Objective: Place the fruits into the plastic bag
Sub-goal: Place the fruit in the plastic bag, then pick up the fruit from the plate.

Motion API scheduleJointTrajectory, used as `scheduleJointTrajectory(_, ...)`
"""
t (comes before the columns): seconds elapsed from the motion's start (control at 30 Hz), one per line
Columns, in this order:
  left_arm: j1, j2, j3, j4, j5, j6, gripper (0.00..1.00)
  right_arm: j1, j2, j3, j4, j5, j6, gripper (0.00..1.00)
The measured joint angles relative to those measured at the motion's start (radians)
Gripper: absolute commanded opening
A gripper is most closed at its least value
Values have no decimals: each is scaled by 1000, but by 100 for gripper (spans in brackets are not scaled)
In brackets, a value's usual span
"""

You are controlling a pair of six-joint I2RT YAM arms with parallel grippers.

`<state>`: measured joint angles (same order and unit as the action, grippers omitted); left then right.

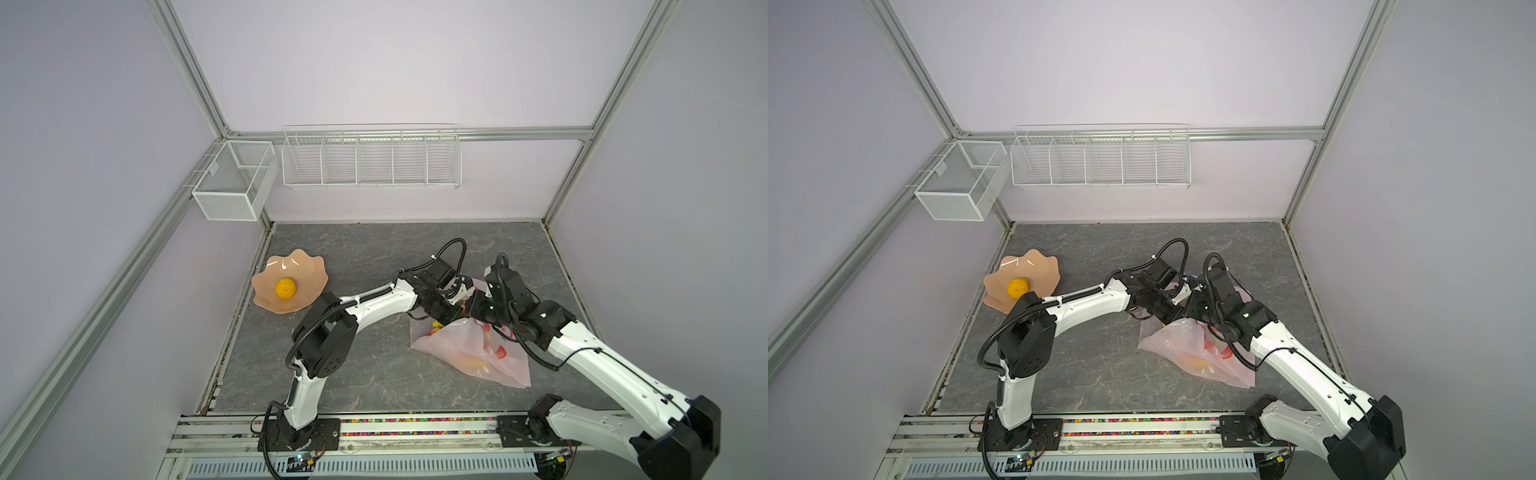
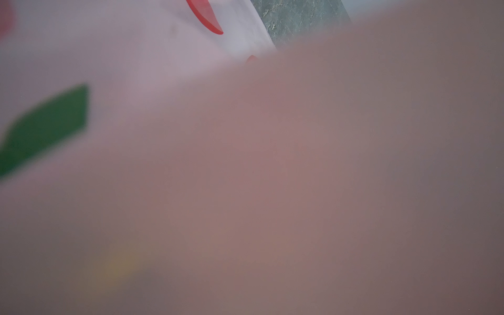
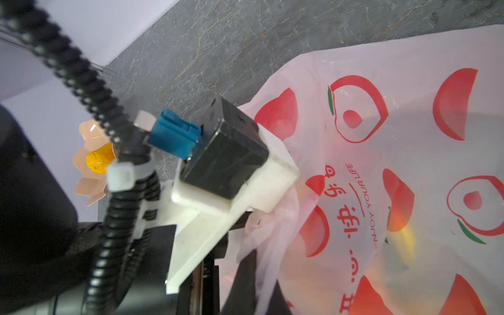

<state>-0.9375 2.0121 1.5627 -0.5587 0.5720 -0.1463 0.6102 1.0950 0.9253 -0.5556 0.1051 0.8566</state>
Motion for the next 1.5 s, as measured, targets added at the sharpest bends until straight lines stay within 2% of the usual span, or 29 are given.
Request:
scheduleJointTrajectory(0.37, 120, -185, -117, 47, -89, -104, 95, 0, -8, -6, 2, -1, 0, 6)
scheduleJointTrajectory(0.63, 132, -220, -143, 53, -74, -111, 94, 0, -8, -6, 1, -1, 0, 6)
scheduleJointTrajectory(0.8, 205, -291, -214, 37, -112, -135, 94, 0, -8, -6, -1, -1, 0, 7)
scheduleJointTrajectory(1.1, 381, -475, -280, -51, -370, -191, 94, 0, -8, -6, 0, -2, 0, 7)
scheduleJointTrajectory(1.3, 554, -536, -306, -151, -574, -197, 97, 0, -3, -6, 0, -5, 0, 7)
scheduleJointTrajectory(1.5, 756, -527, -306, -219, -678, -162, 97, 0, -3, -6, 0, -9, -1, 7)
